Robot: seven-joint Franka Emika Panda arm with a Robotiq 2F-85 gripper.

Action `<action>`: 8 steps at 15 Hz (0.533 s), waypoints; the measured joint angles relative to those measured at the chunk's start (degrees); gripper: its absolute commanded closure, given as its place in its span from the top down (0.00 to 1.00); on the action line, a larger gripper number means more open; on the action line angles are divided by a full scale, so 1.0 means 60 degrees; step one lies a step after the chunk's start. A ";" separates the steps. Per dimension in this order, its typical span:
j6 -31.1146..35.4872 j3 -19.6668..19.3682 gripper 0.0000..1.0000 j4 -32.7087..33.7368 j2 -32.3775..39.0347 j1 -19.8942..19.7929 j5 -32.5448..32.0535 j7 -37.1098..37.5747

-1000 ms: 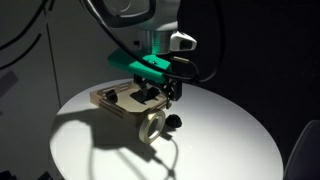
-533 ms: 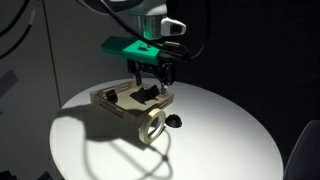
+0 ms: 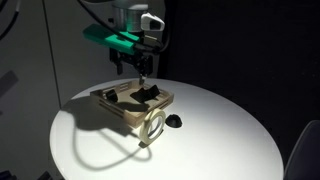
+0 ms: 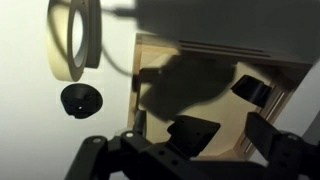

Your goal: Remove the cream white masking tape from the wooden tray and put it on the table in a vertical position

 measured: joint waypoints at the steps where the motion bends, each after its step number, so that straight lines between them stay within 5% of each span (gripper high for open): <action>1: -0.0300 0.0087 1.00 0.0006 -0.0060 0.0003 -0.0053 0.0315; 8: -0.2390 0.0535 1.00 0.0278 -0.0452 -0.0062 -0.1487 0.2691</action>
